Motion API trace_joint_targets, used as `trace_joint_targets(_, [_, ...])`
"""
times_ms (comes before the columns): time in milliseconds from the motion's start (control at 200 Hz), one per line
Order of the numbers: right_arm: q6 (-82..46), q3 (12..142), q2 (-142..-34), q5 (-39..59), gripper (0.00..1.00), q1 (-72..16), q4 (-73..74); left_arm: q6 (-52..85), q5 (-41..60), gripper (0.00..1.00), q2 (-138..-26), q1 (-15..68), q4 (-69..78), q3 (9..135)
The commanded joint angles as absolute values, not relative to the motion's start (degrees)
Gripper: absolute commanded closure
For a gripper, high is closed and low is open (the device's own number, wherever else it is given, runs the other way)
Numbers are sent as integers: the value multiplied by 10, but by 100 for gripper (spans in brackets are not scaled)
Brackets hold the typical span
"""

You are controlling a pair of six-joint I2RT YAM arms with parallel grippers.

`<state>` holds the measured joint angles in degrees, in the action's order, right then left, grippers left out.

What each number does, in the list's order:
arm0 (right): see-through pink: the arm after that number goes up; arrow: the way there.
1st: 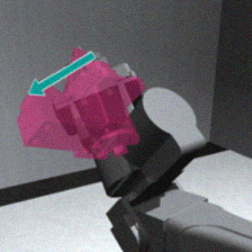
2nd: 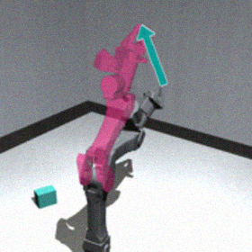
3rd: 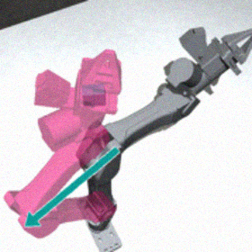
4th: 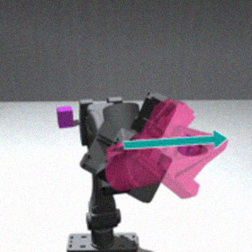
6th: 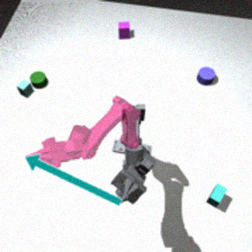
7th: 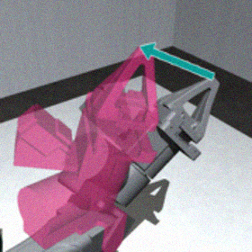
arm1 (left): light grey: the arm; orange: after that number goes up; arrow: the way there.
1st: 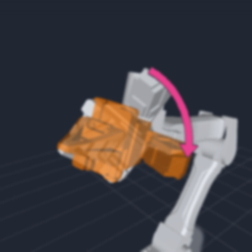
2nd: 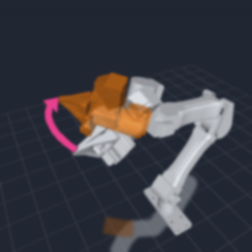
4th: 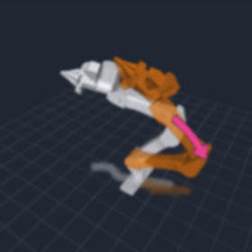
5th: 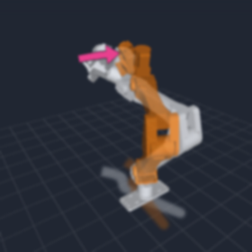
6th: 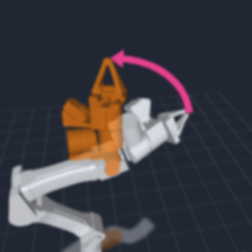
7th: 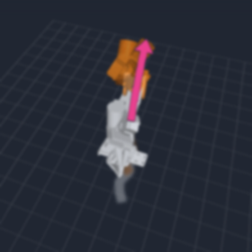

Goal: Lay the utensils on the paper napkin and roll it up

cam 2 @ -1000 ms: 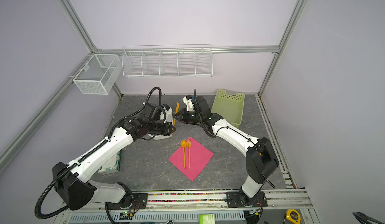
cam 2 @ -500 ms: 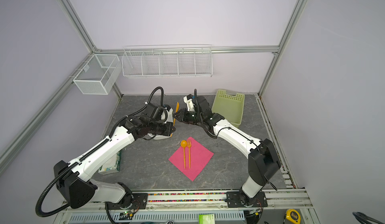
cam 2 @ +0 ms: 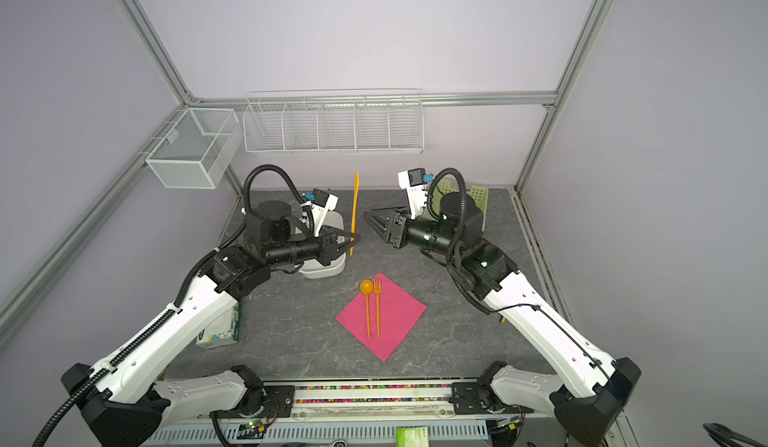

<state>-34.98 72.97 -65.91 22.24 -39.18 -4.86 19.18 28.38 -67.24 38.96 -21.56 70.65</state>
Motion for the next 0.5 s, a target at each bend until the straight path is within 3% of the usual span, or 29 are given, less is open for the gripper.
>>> trace_joint_targets(0, [-279, 703, -625, 240, 56, -395, -38, 180, 389, 100, -650, 391, -75, 672])
trace_joint_targets(290, [-178, 654, -560, 317, 51, -413, 39, 208, 505, 100, -625, 398, 130, 609])
trace_joint_targets(495, [-166, 658, -565, 319, 53, -442, 36, 115, 499, 100, -594, 434, 122, 581])
